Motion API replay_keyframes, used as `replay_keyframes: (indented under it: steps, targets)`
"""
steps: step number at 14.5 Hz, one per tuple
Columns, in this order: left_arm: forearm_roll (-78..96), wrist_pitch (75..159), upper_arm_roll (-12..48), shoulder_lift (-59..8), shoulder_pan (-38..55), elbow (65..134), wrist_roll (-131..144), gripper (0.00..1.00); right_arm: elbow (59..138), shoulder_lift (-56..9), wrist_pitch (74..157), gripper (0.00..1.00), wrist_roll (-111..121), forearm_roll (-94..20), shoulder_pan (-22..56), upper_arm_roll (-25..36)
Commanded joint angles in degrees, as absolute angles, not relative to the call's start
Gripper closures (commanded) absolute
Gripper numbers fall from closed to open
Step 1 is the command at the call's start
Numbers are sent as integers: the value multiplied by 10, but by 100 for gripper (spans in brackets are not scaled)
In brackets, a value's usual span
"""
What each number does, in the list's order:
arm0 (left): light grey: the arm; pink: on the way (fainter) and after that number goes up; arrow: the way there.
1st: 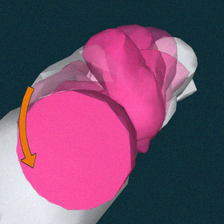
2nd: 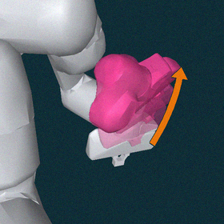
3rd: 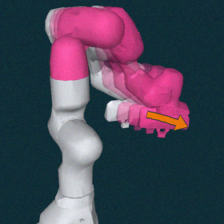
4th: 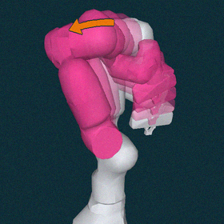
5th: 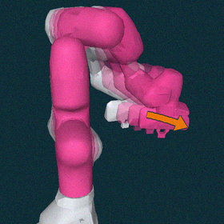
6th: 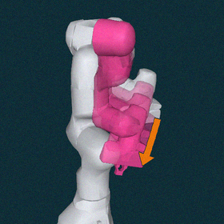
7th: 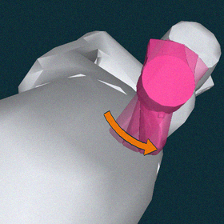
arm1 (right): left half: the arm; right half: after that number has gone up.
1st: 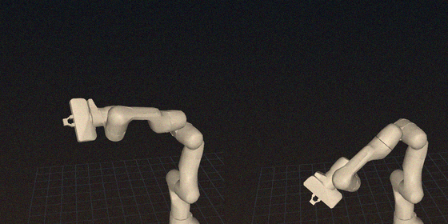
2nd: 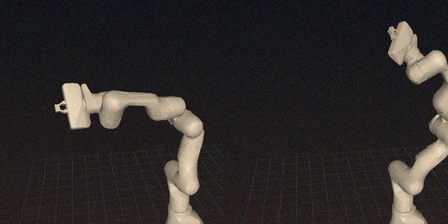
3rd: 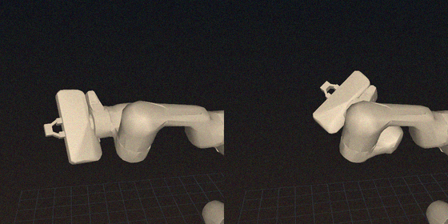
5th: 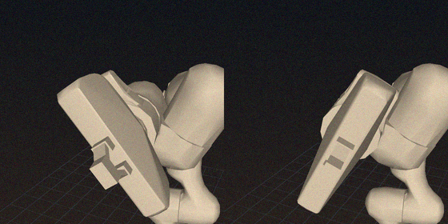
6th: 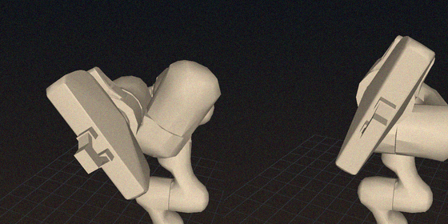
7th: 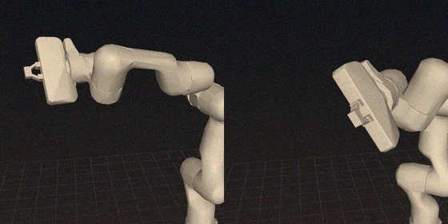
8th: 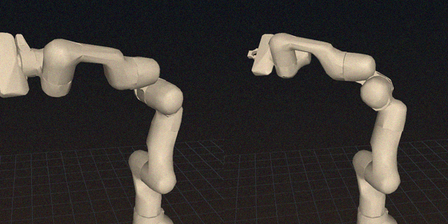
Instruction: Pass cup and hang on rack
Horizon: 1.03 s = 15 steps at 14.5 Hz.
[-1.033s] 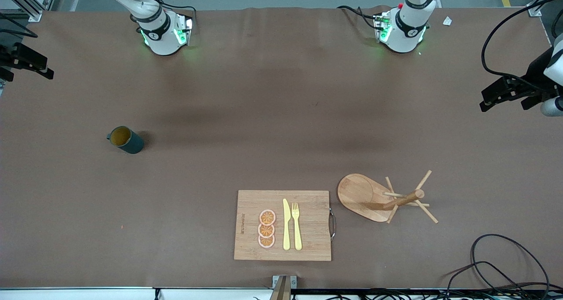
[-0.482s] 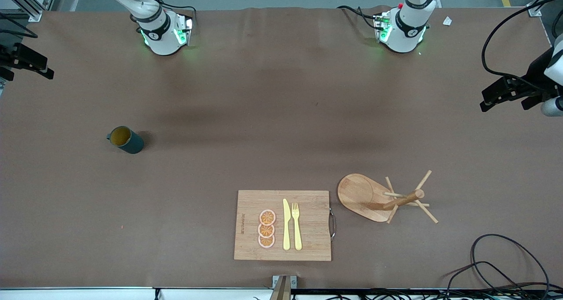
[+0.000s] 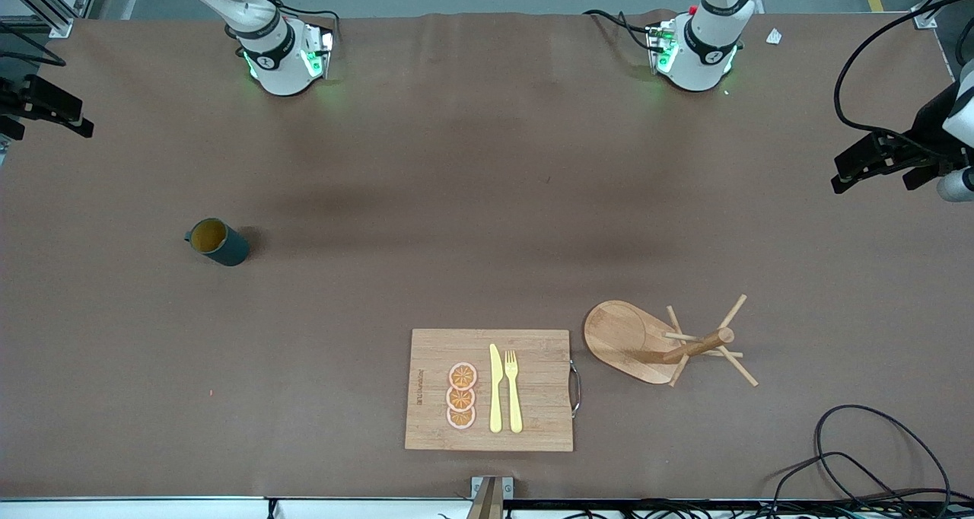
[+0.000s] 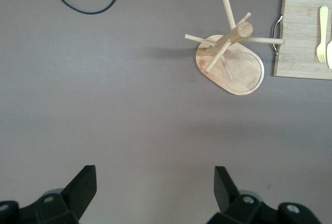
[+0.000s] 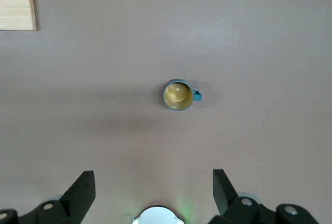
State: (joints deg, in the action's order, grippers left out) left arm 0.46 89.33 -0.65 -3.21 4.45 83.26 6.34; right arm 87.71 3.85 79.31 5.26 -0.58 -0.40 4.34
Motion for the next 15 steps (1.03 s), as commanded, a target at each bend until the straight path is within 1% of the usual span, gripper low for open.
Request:
replay_keyframes:
  steps: [1, 12, 15]
  targets:
    - [-4, 891, -6, -35, 45, 823, 57, 0, 884, 49, 795, 0, 50, 8, 2, 42]
    - [-4, 893, -7, -35, 41, 824, 63, 0, 885, 50, 791, 0, 48, 9, 2, 42]
    - [-5, 915, -7, -36, 43, 824, 63, 0, 885, 50, 791, 0, 47, 8, 2, 41]
